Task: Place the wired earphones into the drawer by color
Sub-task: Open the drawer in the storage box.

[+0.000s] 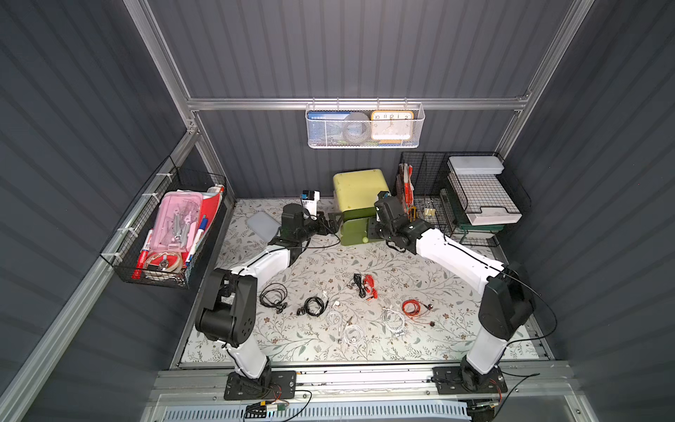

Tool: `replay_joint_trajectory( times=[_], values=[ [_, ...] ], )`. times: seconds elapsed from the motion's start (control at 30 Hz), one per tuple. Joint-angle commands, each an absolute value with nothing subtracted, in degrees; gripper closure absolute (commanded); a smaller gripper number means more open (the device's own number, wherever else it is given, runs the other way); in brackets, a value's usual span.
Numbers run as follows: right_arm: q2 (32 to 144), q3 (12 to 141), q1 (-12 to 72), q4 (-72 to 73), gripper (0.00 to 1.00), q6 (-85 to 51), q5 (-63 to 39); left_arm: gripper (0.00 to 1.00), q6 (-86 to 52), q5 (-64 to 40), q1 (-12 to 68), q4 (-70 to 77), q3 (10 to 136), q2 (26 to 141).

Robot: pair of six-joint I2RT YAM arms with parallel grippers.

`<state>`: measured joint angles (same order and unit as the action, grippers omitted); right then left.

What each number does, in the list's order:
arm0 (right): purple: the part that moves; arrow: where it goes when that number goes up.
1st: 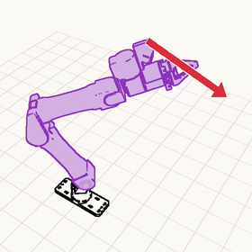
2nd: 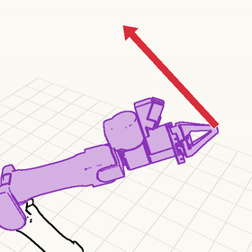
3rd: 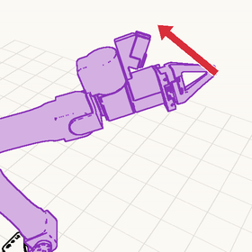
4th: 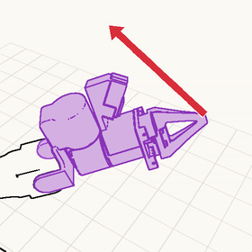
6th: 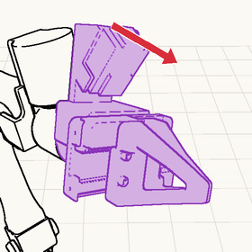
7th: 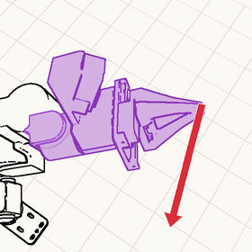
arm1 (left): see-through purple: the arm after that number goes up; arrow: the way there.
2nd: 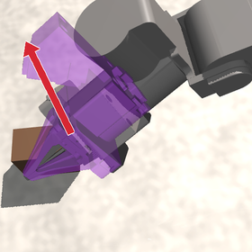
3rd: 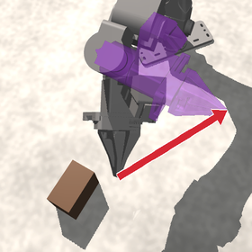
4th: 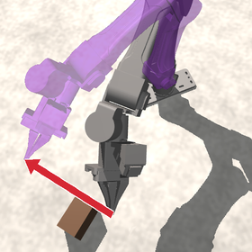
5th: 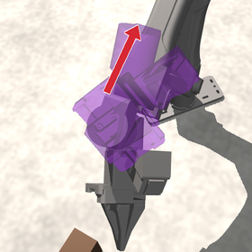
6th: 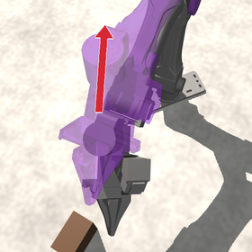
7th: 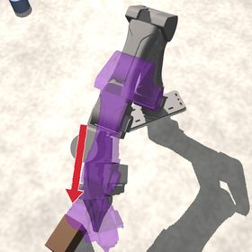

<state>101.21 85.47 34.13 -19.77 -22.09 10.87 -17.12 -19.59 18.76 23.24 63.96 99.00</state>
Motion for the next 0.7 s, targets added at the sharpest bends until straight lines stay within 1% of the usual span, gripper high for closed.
replay_joint_trajectory(
  times=[0.0,0.1,0.33,0.67],
  values=[
    [99.49,84.42,34.47,-20.22,0.74,-21.45,11.56,0.01,-14.71,-19.47,18.98,20.34,66.56,100.18],
    [99.24,84.23,34.54,-20.3,0.75,-21.4,11.62,0.01,-14.29,-17.33,18.98,19.26,68.03,101.22],
    [98.79,83.85,35.22,-20.74,0.75,-21.44,11.38,0.01,-14.31,-16.53,18.98,18.63,69.7,103.18],
    [97.3,81.19,36.83,-21.53,0.75,-22.22,11.69,0.01,-14.33,-16.25,18.98,18.83,69.61,102.63]
  ],
)
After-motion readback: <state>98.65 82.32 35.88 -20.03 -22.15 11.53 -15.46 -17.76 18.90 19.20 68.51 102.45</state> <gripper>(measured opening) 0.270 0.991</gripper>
